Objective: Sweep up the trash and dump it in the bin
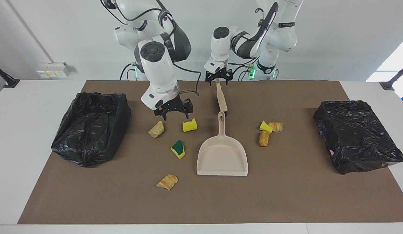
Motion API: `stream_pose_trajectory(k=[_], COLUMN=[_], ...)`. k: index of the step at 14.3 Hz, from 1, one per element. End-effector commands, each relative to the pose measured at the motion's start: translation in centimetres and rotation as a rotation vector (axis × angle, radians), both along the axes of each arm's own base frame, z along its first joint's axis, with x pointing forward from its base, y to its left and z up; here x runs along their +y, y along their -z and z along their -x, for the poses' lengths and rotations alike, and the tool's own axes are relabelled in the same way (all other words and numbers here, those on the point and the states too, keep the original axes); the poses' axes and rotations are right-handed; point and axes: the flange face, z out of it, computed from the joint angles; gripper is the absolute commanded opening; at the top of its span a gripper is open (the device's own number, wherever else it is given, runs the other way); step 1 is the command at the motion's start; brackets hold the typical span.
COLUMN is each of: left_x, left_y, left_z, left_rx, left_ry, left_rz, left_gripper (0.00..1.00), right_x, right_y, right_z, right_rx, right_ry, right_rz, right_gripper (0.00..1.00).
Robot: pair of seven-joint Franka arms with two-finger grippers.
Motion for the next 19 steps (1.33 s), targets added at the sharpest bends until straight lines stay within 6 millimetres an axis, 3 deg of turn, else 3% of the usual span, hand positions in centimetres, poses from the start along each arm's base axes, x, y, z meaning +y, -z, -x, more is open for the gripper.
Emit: stream_pose_trajectory(k=[1, 2, 3, 7, 10, 12, 15, 19], left_x=[0.4, 0.6, 1.0, 2.3, 2.4, 2.9, 5.1, 11.5], left_y=[0.2, 0.4, 0.3, 0.4, -1.3, -2.8, -6.3, -11.4], left_z=[0.6, 0.8, 0.7, 0.3, -1.4, -3.0, -4.5, -7.5], left_rx=[0.01, 0.027, 0.046, 0.105, 0.108, 0.116, 0.156, 0.156], left_ry=[0.061, 0.073, 0.065, 0.106, 0.112, 0.1, 0.079, 0.04], left_rz=[0.008, -0.014, -0.039, -0.1, -0.088, -0.083, -0.105, -0.061], left_gripper=[0.33, 0.13, 0.01, 0.0, 0.0, 0.0, 0.0, 0.0], right_x=[-0.2, -0.1, -0.1, 0.0, 0.1, 1.9, 3.2, 5.2], right_y=[0.2, 0.2, 0.2, 0.2, 0.4, 0.9, 1.8, 1.9], right_z=[0.0, 0.0, 0.0, -0.1, -0.1, 0.6, 1.1, 1.7], right_rx=[-0.01, -0.01, -0.01, -0.019, -0.032, -0.043, -0.064, -0.091], right_ry=[0.018, 0.017, 0.017, 0.018, 0.02, 0.007, 0.027, 0.073], right_rz=[0.002, 0.002, 0.002, -0.004, -0.009, -0.014, -0.025, -0.033], right_gripper=[1.0, 1.0, 1.0, 1.0, 1.0, 1.0, 1.0, 1.0])
